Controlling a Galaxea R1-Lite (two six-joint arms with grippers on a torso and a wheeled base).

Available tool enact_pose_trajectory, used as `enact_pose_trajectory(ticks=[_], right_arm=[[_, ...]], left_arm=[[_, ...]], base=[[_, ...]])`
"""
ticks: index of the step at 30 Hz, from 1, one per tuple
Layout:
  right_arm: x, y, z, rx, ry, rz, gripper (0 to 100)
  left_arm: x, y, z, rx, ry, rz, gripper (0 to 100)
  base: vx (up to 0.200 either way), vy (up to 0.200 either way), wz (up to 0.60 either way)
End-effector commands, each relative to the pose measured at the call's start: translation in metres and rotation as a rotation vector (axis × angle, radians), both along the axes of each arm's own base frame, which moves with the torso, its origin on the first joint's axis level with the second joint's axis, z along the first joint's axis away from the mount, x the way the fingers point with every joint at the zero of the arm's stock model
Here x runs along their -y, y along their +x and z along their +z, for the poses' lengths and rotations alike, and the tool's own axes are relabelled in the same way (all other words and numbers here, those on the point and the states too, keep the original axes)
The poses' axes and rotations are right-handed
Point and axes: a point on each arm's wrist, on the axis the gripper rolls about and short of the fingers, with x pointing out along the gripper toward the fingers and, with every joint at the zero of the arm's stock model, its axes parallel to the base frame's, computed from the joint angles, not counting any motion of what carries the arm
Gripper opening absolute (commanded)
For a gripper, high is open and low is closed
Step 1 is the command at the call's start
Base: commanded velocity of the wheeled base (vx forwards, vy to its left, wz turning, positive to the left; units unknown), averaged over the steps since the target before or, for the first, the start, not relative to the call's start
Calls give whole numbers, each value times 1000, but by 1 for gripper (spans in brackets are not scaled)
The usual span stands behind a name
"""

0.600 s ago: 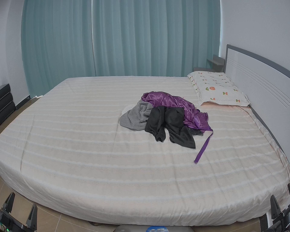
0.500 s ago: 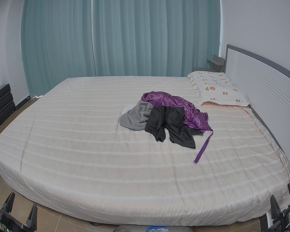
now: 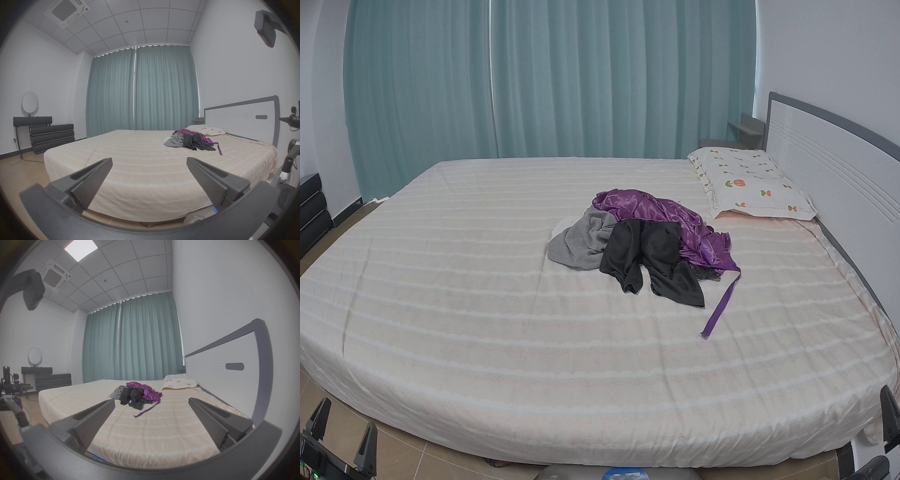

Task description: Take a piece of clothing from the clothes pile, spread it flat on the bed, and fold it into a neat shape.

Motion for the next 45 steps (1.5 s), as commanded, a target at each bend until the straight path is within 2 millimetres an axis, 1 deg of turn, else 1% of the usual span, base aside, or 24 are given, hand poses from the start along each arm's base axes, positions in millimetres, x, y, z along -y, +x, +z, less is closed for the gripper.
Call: enact_pose_trajectory(ticks=[1,5,7,8,10,12,14,15,19,20,21,22,23,24,26,28,30,32,33,35,36,37,39,45], right_arm=[[-1,27,20,-181,35,46,100],[-3,59,26,-327,37,102,100],[-3,64,27,-339,36,108,100],[-5,80,28,-373,31,139,100],[-7,91,29,-403,28,158,100],[-11,111,28,-470,23,180,100],[-12,118,29,-481,24,182,100],[-17,139,29,-516,38,192,100],[-25,174,24,-556,60,202,100],[-25,174,24,-556,60,202,100],[-29,191,19,-567,69,201,100],[-29,191,19,-567,69,201,100],[-32,211,11,-584,69,198,100],[-32,213,9,-587,69,198,100],[-37,241,-3,-591,71,187,100],[-38,251,-8,-592,76,180,100],[-49,285,-27,-575,114,151,100],[-55,297,-37,-569,137,136,100],[-64,316,-51,-553,168,116,100],[-74,336,-66,-526,186,101,100],[-74,336,-66,-526,186,101,100],[-83,357,-82,-517,191,80,100],[-90,379,-98,-514,190,63,100],[-102,426,-137,-507,202,56,100]], left_arm=[[0,0,-5,0,0,0,100],[0,0,-5,0,0,0,100],[0,0,-5,0,0,0,100],[0,0,-5,0,0,0,100],[0,0,-5,0,0,0,100],[0,0,-5,0,0,0,100],[0,0,-5,0,0,0,100],[0,0,-5,0,0,2,100],[0,0,-5,0,0,0,100],[0,0,-5,0,0,0,100],[0,0,-5,0,0,2,100],[0,0,-5,0,0,2,100],[0,0,-5,0,0,0,100],[0,0,-5,0,0,0,100],[0,0,-5,0,0,0,100],[0,0,-5,0,0,2,100],[0,0,-5,0,0,0,100],[0,0,-5,0,0,0,100],[0,0,-5,0,0,0,100],[0,0,-5,0,0,0,100],[0,0,-5,0,0,0,100],[0,0,-5,0,0,0,100],[0,0,-5,0,0,0,100],[0,0,-5,0,0,0,100]], base=[[0,0,0],[0,0,0],[0,0,0],[0,0,0],[0,0,0],[0,0,0],[0,0,0],[0,0,0],[0,0,0],[0,0,0],[0,0,0],[0,0,0],[0,0,0],[0,0,0],[0,0,0],[0,0,0],[0,0,0],[0,0,0],[0,0,0],[0,0,0],[0,0,0],[0,0,0],[0,0,0],[0,0,0]])
